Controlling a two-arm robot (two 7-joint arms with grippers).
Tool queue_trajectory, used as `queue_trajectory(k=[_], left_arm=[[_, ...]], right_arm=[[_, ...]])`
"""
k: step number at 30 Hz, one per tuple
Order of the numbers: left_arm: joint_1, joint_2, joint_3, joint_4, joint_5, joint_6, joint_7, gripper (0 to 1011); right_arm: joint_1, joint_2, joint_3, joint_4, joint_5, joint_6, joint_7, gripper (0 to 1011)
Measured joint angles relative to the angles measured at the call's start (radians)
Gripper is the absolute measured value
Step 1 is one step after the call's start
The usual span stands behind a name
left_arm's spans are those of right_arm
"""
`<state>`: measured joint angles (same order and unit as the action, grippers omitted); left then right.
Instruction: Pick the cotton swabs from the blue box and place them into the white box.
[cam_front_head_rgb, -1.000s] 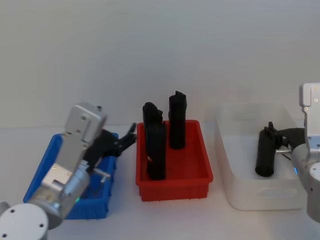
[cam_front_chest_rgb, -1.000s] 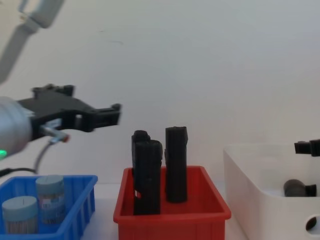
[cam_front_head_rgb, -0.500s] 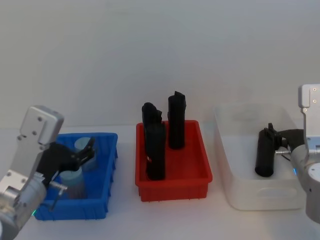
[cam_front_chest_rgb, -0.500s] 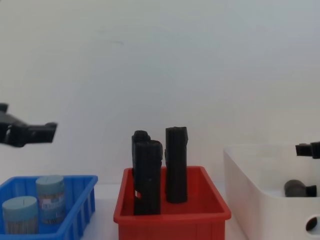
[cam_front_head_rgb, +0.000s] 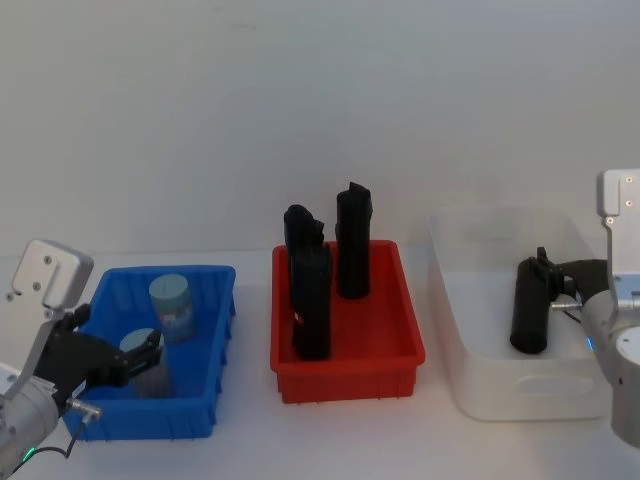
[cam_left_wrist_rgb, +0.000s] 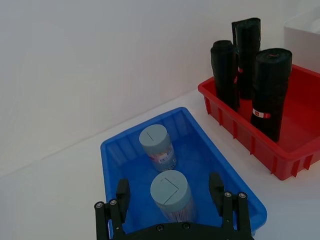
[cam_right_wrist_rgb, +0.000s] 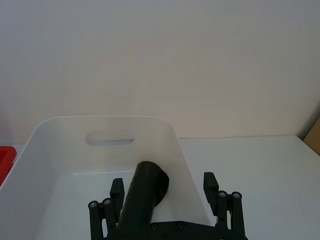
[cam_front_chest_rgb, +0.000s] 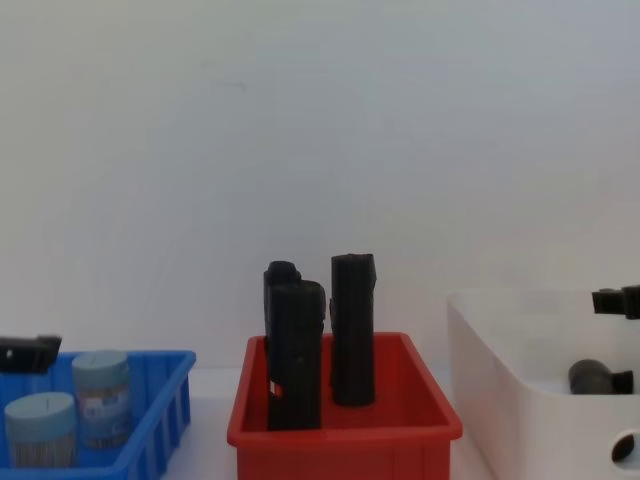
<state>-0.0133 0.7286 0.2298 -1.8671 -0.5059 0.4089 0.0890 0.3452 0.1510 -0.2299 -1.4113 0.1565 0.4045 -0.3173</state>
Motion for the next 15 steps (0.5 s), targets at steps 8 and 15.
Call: queue_trajectory(k=[8,15], left_arm=[[-0.023,-0.014,-0.001,0.066,-0.008,0.004,-0.060,1003],[-0.045,-0.032,0.005,0.111,0.009,0.001,-0.098,1003]], right_arm=[[0.000,0.000,0.000,0.000,0.000,0.000,-0.001,1002],[0.000,0.000,0.000,0.000,0.000,0.000,-0.001,1002]])
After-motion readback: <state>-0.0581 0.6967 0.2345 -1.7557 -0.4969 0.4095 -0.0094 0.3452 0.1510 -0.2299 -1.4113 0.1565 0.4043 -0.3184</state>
